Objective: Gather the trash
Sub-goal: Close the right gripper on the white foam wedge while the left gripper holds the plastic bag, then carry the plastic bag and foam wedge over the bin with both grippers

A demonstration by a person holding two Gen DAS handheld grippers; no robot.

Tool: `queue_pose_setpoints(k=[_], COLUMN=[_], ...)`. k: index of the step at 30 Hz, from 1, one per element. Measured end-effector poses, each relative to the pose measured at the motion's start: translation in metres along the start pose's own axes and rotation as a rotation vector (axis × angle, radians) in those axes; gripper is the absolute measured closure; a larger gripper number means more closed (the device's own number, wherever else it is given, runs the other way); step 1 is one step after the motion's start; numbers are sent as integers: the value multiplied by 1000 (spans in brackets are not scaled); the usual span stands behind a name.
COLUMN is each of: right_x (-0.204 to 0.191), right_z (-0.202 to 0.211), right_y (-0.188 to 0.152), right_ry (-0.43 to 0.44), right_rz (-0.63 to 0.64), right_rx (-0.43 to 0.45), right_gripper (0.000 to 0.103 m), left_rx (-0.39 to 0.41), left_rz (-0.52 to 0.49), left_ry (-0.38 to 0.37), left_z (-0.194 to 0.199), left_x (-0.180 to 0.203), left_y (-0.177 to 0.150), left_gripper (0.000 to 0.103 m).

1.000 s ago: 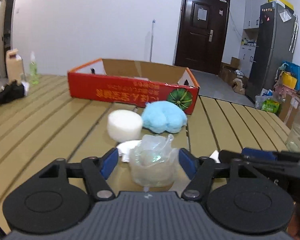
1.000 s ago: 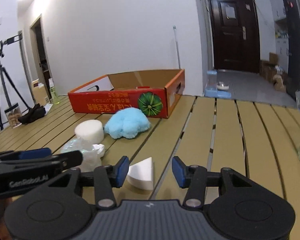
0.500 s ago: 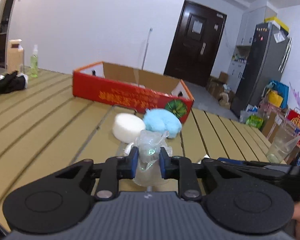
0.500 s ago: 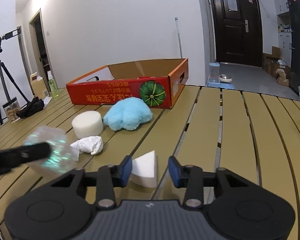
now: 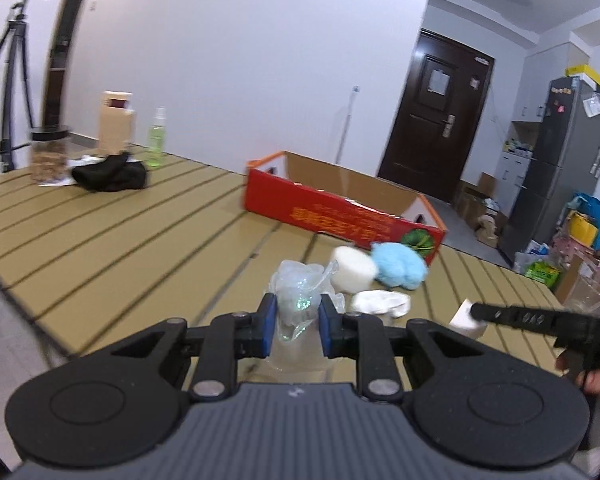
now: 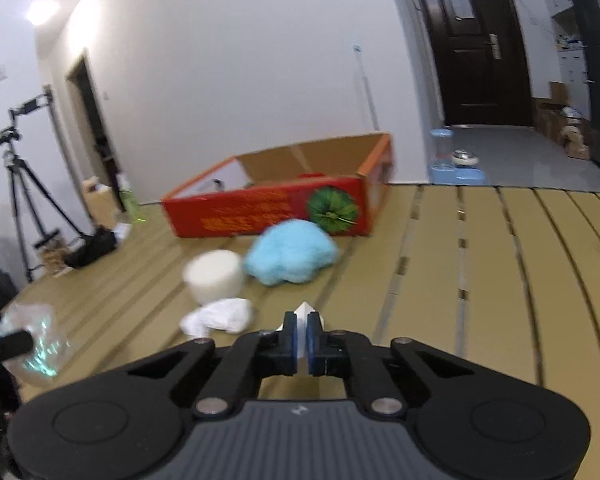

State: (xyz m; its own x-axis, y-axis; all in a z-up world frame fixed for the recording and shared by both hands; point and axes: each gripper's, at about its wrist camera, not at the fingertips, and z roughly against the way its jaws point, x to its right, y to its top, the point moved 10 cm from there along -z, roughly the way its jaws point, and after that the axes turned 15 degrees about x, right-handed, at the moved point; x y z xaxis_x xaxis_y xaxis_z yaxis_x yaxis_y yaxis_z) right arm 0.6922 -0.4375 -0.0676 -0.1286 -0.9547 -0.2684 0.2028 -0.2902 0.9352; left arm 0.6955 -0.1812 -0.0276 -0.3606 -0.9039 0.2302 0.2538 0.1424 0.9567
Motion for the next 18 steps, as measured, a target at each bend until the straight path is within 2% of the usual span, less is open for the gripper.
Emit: queue_pose_setpoints(k=[5,8,13,18], right_x=[-81,-141,-218,-265], right_z=[16,28,45,63], right_y=[-10,-27,-66,-123], right_ry=[184,312,476,541], right_rz=[45,63,99,267], right_rx=[-2,-24,-109,-213], right_gripper=[99,99,99,99], left_rx=[0,-21,-106,-236], left_rz=[2,6,45,14], left_ry=[86,152,258,337], left_z=[41,71,107,118], left_x=[-46,-80,-131,-154], left_y=[-5,-21,-59,-105], left_gripper=[81,81,81,80])
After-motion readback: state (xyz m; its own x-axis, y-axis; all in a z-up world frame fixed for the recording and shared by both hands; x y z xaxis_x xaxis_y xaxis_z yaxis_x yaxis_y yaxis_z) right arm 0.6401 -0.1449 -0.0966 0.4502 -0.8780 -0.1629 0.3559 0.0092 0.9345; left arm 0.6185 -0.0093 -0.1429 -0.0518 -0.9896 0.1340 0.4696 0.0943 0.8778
